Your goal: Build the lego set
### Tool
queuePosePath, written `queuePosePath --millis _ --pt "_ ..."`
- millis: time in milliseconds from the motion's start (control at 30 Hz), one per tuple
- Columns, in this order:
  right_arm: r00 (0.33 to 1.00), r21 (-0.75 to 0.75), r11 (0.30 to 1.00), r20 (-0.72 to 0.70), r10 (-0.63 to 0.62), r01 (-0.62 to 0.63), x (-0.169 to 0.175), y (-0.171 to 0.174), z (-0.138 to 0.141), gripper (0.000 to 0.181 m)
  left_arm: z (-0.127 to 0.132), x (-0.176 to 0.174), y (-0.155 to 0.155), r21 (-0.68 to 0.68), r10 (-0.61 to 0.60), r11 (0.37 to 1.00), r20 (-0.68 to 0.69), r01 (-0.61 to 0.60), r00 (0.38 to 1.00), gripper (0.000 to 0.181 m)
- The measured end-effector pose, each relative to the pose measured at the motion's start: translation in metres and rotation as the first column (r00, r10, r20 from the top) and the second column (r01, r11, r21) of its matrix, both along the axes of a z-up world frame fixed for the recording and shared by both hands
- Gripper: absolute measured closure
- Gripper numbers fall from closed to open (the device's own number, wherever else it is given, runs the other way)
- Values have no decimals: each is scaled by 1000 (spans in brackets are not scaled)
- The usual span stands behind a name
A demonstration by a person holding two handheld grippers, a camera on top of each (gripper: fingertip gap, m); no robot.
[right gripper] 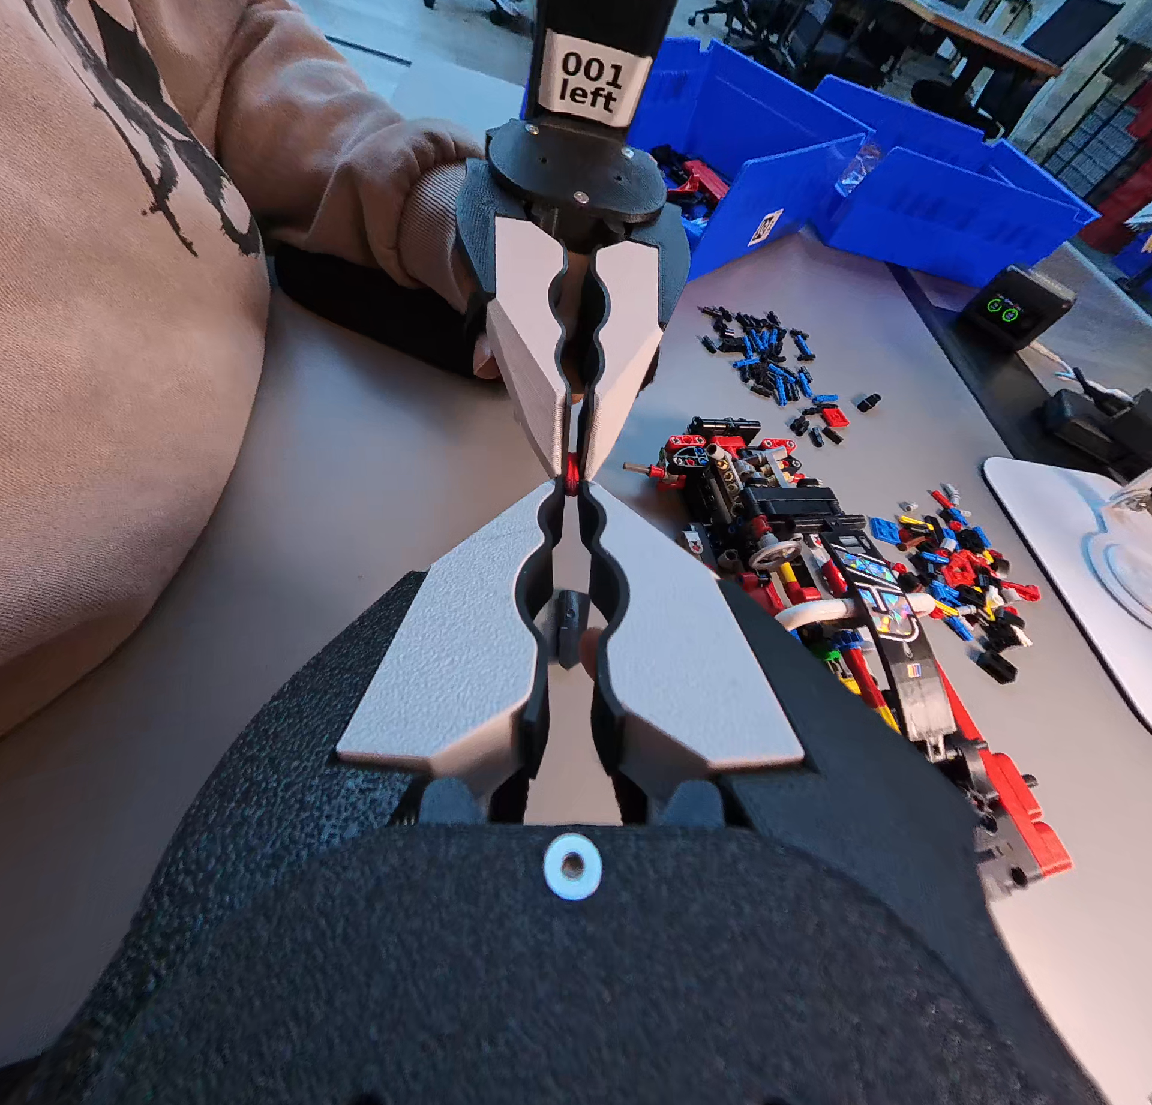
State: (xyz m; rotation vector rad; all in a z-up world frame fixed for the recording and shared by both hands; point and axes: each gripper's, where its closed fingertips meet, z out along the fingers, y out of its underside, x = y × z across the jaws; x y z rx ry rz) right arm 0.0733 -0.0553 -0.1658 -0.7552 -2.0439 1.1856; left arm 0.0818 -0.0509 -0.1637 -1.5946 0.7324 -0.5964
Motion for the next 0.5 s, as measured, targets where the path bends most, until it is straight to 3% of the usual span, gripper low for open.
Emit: queuePosePath --millis 500 --pt "999 -24 1000 37 5 -4 3 3 -7 180 -10 0 1 -21 4 1000 -50 -5 999 179"
